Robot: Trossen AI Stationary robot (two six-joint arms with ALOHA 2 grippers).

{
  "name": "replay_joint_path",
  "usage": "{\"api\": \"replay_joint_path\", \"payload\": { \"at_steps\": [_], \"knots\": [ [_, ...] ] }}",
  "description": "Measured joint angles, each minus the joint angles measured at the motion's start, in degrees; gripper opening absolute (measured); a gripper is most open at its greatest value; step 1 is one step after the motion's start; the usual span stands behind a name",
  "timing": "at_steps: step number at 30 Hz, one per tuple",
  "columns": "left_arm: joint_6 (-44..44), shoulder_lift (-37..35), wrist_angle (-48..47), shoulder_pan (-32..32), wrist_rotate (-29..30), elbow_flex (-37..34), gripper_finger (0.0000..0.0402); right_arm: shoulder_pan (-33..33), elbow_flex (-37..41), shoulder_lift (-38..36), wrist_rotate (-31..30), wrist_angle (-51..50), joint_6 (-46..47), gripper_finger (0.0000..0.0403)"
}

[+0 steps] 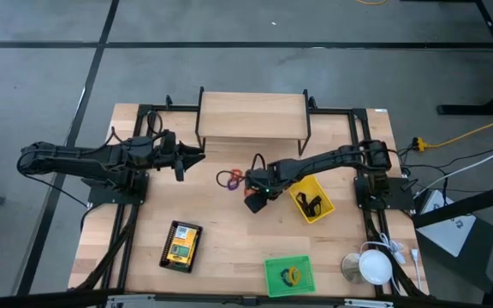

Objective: Pick & Place Office Desk Supplies
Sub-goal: Put the yellow spring keychain into the green basket

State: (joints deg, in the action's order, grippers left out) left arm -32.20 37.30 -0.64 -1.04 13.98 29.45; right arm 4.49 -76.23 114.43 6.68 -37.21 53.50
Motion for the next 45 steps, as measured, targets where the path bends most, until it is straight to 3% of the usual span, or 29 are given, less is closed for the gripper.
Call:
{"api": "replay_joint_path", "payload": {
  "at_steps": [15,27,34,39,45],
  "knots": [
    [-1.1,0.0,-2.6,0.0,-0.3,0.0,0.0139,-3.0,0.0,0.2,-0.5,0.3,-1.7,0.0195],
    [-0.5,0.0,-2.8,0.0,-1.3,0.0,0.0139,-3.0,0.0,0.7,1.7,0.9,-1.7,0.0103],
    [0.4,0.0,-3.0,0.0,-1.1,0.0,0.0139,-3.0,0.6,0.7,1.1,1.6,-1.5,0.0079],
    [1.0,0.0,-3.0,0.0,-1.0,0.0,0.0139,-3.1,1.2,0.7,1.7,1.5,-1.5,0.0019],
    [1.1,0.0,-3.0,0.0,-0.4,0.0,0.0139,-3.2,0.7,0.0,3.5,1.8,-0.3,0.0011]
  ]
}}
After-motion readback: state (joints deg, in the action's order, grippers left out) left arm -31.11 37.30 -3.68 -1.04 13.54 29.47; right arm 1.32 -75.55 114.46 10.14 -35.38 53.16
